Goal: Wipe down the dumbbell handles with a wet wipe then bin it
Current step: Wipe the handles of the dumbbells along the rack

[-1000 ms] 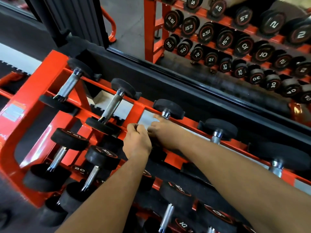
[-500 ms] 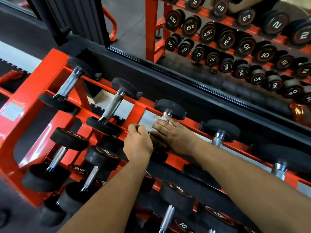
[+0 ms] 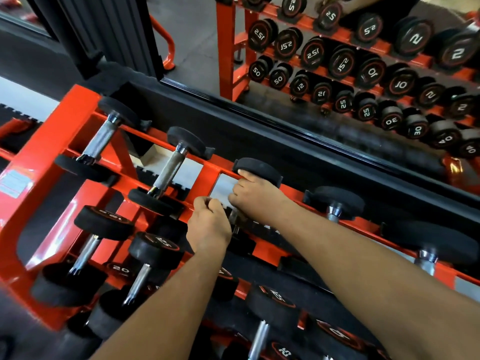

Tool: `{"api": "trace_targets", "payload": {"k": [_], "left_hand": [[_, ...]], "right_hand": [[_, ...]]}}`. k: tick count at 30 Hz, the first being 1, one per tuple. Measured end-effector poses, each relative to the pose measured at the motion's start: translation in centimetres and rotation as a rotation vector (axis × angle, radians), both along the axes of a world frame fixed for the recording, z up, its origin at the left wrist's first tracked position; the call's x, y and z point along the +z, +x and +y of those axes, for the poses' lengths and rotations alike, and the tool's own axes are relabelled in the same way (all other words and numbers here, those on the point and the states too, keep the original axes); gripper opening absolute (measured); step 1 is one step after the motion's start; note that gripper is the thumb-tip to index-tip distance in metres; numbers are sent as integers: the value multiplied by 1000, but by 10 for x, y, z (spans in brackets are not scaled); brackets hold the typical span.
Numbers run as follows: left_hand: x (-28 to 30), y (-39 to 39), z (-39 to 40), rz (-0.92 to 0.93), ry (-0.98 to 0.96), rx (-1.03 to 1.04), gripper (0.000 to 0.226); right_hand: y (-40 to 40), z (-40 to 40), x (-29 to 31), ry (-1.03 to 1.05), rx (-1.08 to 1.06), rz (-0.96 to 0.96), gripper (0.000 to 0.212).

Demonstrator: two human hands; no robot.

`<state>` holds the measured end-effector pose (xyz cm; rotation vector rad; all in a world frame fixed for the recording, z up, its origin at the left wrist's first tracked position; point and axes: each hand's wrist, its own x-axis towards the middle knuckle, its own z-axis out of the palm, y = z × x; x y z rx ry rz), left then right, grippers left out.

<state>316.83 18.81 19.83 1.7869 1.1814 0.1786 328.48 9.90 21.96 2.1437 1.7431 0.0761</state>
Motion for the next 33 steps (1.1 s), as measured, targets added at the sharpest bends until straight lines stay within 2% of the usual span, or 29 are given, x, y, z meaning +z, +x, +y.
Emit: {"api": "trace_targets", "payload": {"k": [3, 6, 11, 13, 15, 17, 18, 21, 22, 23, 25, 28, 30, 33], "left_hand": [[1, 0, 0, 13, -5, -10, 29], [1, 0, 0, 8, -9, -13, 28], [2, -2, 0, 21, 0, -11, 31], [4, -1, -1, 26, 8, -29, 31], [5, -1, -1, 26, 10, -38, 31], [5, 0, -1, 24, 8, -35, 31], [5, 0, -1, 26, 2, -37, 31], [5, 0, 0, 24, -5, -39, 32], [4, 0, 0, 24, -5, -36, 33], [4, 1, 0, 24, 0, -39, 33], [3, 1, 0, 26, 9, -44, 33], [2, 0, 1, 10, 16, -44, 32], [2, 0, 1, 7, 19, -43, 32], [1, 1, 2, -1, 9, -38, 32]], "right_hand": [[-2, -15, -4, 56, -3, -28, 51], [-10, -56, -18, 142, -71, -162, 52], [-32, -18, -25, 78, -304, -256, 59], [-40, -17, -19, 87, -381, -225, 57], [-46, -32, -19, 166, -480, -113, 57], [-56, -44, -25, 286, -639, 95, 59], [-61, -44, -24, 388, -763, 290, 59], [-75, -17, -14, 977, -1268, 1186, 41], [-74, -7, -11, 1139, -1392, 1419, 36], [-69, -1, -10, 1255, -1486, 1599, 33], [-56, 3, -7, 1322, -1507, 1898, 22], [-36, 3, -2, 1296, -1511, 2129, 17], [-30, 2, -2, 1258, -1520, 2140, 25], [-28, -4, -6, 1235, -1507, 2054, 37]]}}
